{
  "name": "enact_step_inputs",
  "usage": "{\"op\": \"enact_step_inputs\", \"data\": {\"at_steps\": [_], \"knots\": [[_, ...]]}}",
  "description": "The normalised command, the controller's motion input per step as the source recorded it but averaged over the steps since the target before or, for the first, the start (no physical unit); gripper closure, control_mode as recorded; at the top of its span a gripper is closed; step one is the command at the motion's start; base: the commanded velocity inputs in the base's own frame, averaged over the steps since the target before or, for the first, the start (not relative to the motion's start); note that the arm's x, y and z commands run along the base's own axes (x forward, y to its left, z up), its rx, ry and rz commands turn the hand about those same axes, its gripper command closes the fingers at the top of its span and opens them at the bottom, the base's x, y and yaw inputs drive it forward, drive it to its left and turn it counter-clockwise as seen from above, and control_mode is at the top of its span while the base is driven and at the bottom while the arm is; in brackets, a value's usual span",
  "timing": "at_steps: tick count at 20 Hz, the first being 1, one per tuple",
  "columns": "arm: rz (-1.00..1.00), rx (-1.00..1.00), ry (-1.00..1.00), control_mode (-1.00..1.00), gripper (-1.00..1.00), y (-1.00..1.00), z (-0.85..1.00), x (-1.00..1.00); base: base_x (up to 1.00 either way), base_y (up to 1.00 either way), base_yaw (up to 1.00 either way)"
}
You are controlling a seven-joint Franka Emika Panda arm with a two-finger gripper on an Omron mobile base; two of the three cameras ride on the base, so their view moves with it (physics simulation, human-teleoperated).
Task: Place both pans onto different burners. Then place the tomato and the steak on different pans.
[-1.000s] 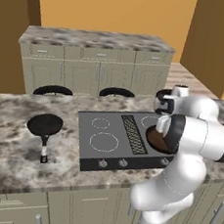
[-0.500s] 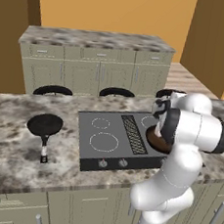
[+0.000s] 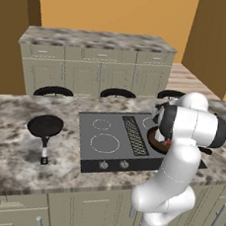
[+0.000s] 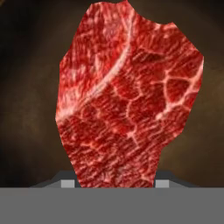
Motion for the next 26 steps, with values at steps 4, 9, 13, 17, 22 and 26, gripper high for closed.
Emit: {"op": "enact_step_inputs", "data": {"at_steps": [4, 9, 13, 17, 22, 26], "knots": [[0.04, 0.02, 0.0, -1.0, 1.0, -0.03, -0.19, 0.01, 0.0, 0.0, 0.0], [0.01, 0.0, 0.0, -1.0, 1.0, 0.0, -0.04, 0.0, 0.0, 0.0, 0.0], [0.0, 0.0, 0.0, -1.0, -1.0, 0.0, 0.0, 0.0, 0.0, 0.0, 0.0], [0.0, 0.0, 0.0, -1.0, -1.0, 0.0, 0.0, 0.0, 0.0, 0.0, 0.0], [0.0, 0.0, 0.0, -1.0, -1.0, 0.0, 0.0, 0.0, 0.0, 0.0, 0.0], [-0.01, 0.0, -0.02, -1.0, -1.0, 0.06, 0.11, -0.01, 0.0, 0.0, 0.0]]}}
